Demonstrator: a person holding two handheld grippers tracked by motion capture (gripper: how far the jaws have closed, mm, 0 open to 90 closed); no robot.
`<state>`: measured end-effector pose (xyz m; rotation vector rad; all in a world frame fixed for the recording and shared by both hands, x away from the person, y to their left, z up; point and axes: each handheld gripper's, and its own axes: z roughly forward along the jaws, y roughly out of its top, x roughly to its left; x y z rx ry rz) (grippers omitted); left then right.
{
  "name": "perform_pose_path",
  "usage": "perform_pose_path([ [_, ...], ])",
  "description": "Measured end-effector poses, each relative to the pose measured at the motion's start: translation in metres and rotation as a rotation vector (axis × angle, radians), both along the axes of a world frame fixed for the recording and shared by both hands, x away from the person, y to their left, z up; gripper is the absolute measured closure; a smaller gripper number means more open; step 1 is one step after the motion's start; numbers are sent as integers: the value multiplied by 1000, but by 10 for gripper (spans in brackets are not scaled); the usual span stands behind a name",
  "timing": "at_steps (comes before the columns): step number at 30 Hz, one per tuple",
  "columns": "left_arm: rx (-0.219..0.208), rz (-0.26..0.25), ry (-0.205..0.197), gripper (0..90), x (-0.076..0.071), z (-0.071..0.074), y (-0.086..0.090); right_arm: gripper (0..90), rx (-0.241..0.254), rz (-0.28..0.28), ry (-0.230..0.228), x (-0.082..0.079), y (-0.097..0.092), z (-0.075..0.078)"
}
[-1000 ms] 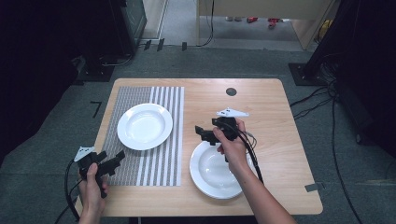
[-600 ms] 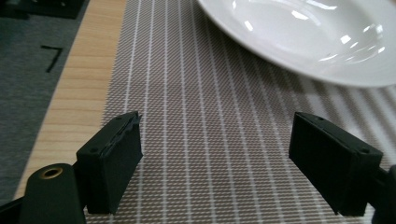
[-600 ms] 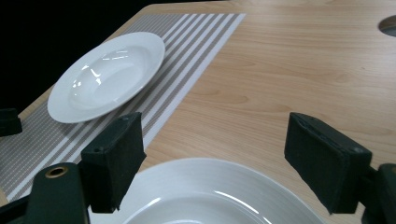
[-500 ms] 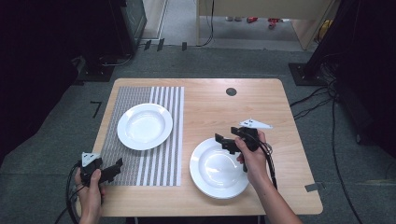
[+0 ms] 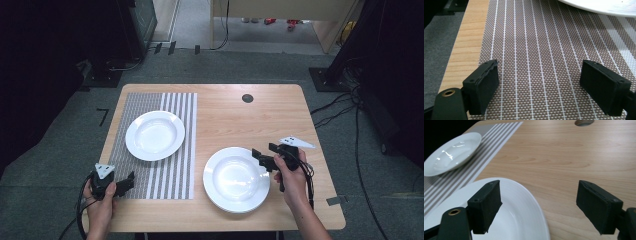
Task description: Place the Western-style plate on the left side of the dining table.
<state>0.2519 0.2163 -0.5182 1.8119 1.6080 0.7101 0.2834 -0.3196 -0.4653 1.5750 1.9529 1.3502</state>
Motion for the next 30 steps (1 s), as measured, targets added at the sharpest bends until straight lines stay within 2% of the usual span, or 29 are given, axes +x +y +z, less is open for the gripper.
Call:
perform_pose_path([
  [8, 0, 0, 0, 158, 0, 0, 0, 206, -1, -44, 18, -8, -24, -10],
  [12, 0, 0, 1, 158, 0, 0, 0, 209, -13, -74, 22, -11, -37, -14],
  [17, 0, 1, 1, 158, 0, 0, 0, 211, -56, -119, 34, -15, -53, -24],
  [30, 0, 0, 1, 158, 0, 0, 0, 208, -70, -182, 82, -29, -87, -40],
])
